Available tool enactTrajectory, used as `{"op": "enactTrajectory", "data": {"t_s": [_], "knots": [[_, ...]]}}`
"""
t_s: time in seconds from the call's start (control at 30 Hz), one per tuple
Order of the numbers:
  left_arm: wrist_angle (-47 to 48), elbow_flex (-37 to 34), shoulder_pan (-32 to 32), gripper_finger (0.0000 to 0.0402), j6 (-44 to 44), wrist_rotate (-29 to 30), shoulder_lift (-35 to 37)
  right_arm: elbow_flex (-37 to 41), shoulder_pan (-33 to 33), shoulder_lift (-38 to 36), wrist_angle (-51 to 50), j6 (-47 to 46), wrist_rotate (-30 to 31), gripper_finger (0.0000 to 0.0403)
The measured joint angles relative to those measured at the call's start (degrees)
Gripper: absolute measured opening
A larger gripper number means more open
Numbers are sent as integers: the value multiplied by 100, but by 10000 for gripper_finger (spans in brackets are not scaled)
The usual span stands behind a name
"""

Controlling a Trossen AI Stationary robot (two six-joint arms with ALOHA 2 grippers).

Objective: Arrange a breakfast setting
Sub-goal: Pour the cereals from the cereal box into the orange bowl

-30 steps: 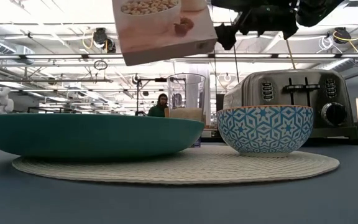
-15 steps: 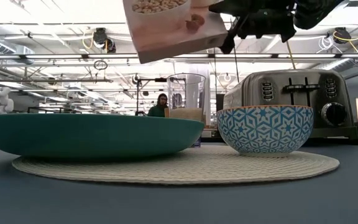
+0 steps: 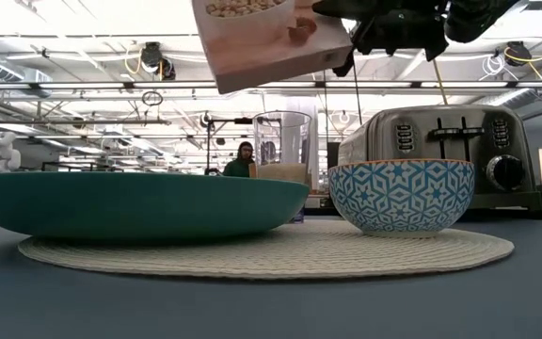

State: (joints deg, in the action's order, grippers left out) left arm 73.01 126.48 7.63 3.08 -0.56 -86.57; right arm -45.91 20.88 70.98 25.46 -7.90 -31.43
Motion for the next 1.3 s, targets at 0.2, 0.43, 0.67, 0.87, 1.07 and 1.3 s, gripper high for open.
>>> {"op": "enactTrajectory", "data": {"t_s": [0.2,0.43,0.67,0.87,1.07,1.3], "knots": [[-22,0,-1,0,126,0,-20,0,-53,0,1,-10,-3,393],[-282,0,-1,0,146,0,-66,0,-81,0,1,0,-8,374],[-300,0,-1,0,132,-2,-56,0,-81,0,-2,0,-8,300],[-290,0,-1,2,125,0,-56,0,-72,0,-1,0,3,233],[-362,0,-1,23,107,-2,-53,0,-72,0,-11,-2,24,192],[-354,4,1,65,-39,61,-48,11,-72,7,-46,0,16,200]]}}
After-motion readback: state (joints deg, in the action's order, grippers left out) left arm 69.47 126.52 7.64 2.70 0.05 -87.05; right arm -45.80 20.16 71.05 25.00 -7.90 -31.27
